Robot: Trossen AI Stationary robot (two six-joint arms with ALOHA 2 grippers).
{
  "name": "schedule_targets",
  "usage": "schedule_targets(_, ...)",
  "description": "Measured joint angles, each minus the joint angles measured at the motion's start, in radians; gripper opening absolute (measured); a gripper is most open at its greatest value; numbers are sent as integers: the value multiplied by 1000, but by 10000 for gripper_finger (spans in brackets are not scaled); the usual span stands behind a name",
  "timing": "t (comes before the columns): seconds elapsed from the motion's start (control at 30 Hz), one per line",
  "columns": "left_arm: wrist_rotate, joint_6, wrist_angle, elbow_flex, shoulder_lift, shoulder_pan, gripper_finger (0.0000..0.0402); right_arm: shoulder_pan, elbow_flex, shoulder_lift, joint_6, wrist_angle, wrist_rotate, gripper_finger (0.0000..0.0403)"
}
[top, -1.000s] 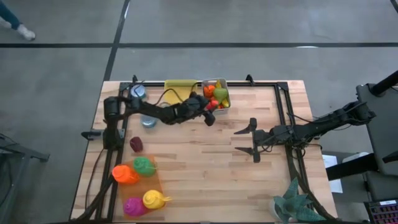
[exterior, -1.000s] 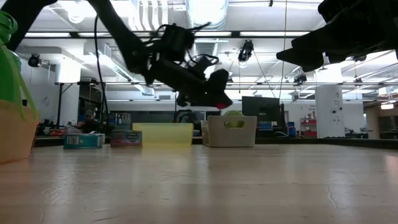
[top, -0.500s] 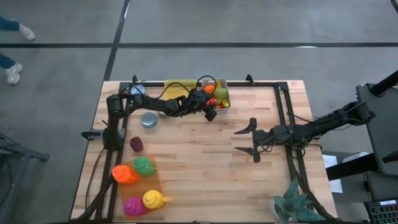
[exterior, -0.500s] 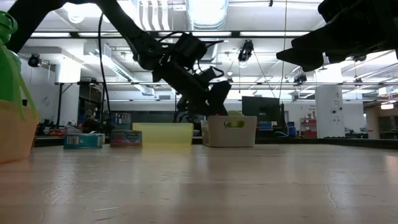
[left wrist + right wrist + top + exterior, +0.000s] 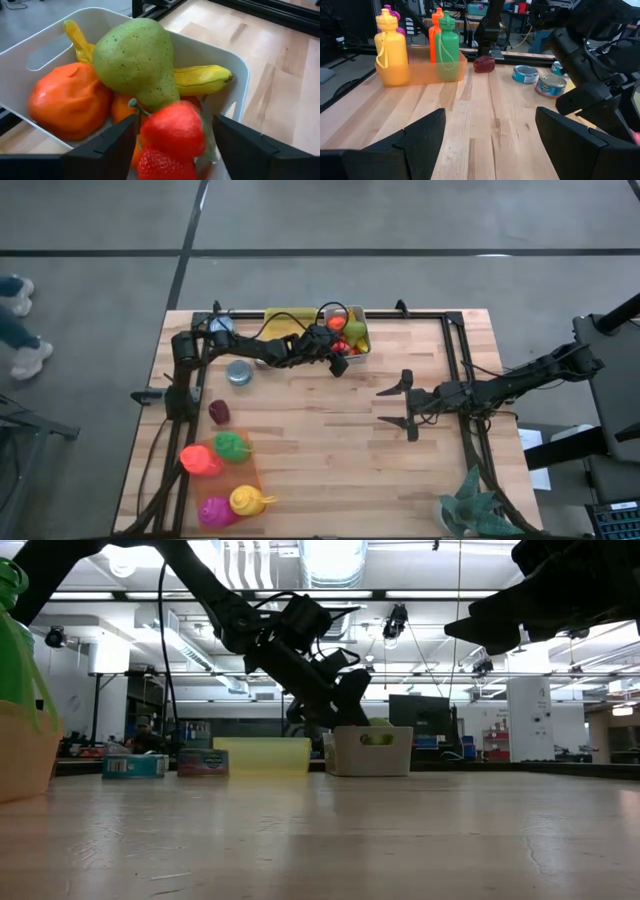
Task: Pick & Place Food Item
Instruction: Put the red strawberry into the gray bin, then put the apple into the gray bin
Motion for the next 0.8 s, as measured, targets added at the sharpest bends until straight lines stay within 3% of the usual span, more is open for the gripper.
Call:
schedule_targets(0.27,8,-2,1,0,0,0,321,0,0,0,1,0,0,306)
schedule_targets(0.47,16,-23,-24,0,-25,-3,324,0,0,0,0,0,0,306)
schedule_targets(0.8,-4,-19,-265,-4,-189,-6,324,0,0,0,1,1,0,306)
